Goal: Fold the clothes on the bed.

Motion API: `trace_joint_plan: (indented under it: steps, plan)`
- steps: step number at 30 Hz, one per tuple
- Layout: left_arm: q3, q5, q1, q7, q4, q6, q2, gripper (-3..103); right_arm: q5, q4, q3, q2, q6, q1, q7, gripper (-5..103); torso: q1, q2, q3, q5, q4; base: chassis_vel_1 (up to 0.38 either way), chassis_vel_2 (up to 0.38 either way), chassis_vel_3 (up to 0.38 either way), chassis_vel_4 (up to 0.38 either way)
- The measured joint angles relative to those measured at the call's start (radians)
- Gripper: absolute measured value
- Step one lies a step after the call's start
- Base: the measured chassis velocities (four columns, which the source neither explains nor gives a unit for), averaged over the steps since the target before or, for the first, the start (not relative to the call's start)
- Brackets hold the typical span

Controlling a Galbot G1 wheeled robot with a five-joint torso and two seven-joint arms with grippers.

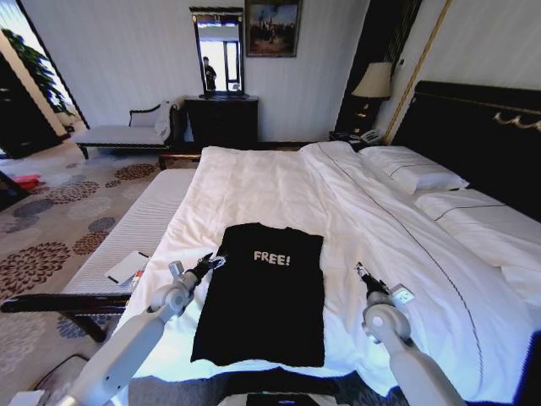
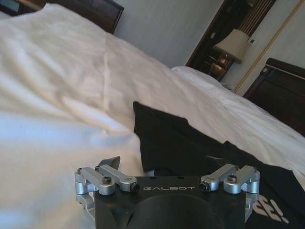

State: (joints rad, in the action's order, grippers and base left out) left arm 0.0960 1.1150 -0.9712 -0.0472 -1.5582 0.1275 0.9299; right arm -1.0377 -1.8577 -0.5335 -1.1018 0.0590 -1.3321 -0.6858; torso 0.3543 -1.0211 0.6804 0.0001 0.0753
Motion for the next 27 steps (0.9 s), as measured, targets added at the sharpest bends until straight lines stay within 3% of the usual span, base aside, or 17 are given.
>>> trace_joint_plan:
  steps: [5, 7, 10, 16, 22, 23, 25, 27]
  plan:
    - [-0.015, 0.004, 0.007, 0.001, 0.012, 0.0, 0.029, 102, 0.001, 0.001, 0.003, -0.002, 0.0, 0.002, -0.002, 100, 0.0, 0.0, 0.0, -0.0001, 0.0004, 0.0, 0.0, 0.0, 0.0]
    - [-0.017, 0.006, 0.011, 0.002, 0.015, 0.0, 0.039, 93, 0.001, 0.0, 0.002, 0.001, 0.0, -0.001, -0.003, 100, 0.0, 0.0, 0.0, -0.0001, 0.0004, 0.0, 0.0, 0.0, 0.0]
    - [-0.017, 0.008, 0.013, 0.003, 0.015, -0.003, 0.044, 89, 0.001, -0.001, -0.003, 0.007, 0.001, -0.005, -0.004, 100, 0.0, 0.0, 0.0, -0.0001, 0.0003, 0.0, 0.0, 0.0, 0.0]
    - [-0.005, 0.015, 0.011, 0.002, 0.012, -0.012, 0.043, 61, 0.001, -0.002, -0.009, 0.012, 0.001, -0.01, -0.004, 100, 0.0, 0.0, 0.0, -0.0001, 0.0003, 0.0, 0.0, 0.0, 0.0]
    - [0.001, 0.011, 0.007, 0.001, 0.011, -0.018, 0.037, 45, 0.002, -0.002, -0.006, 0.011, 0.001, -0.009, -0.004, 100, 0.0, 0.0, 0.0, -0.0001, 0.0002, 0.0, 0.0, 0.0, 0.0]
    - [0.002, 0.008, 0.006, 0.001, 0.01, -0.018, 0.036, 34, 0.002, -0.002, -0.006, 0.012, 0.001, -0.009, -0.004, 100, 0.0, 0.0, 0.0, -0.0001, 0.0001, 0.0, 0.0, 0.0, 0.0]
    - [0.002, 0.006, 0.005, 0.001, 0.01, -0.018, 0.035, 34, 0.002, -0.001, -0.006, 0.012, 0.001, -0.009, -0.004, 100, 0.0, 0.0, 0.0, -0.0001, 0.0001, 0.0, 0.0, 0.0, 0.0]
    - [0.003, 0.003, 0.005, 0.0, 0.011, -0.019, 0.034, 24, 0.002, 0.0, -0.006, 0.013, 0.001, -0.008, -0.004, 100, 0.0, 0.0, 0.0, -0.0001, 0.0002, 0.0, 0.0, 0.0, 0.0]
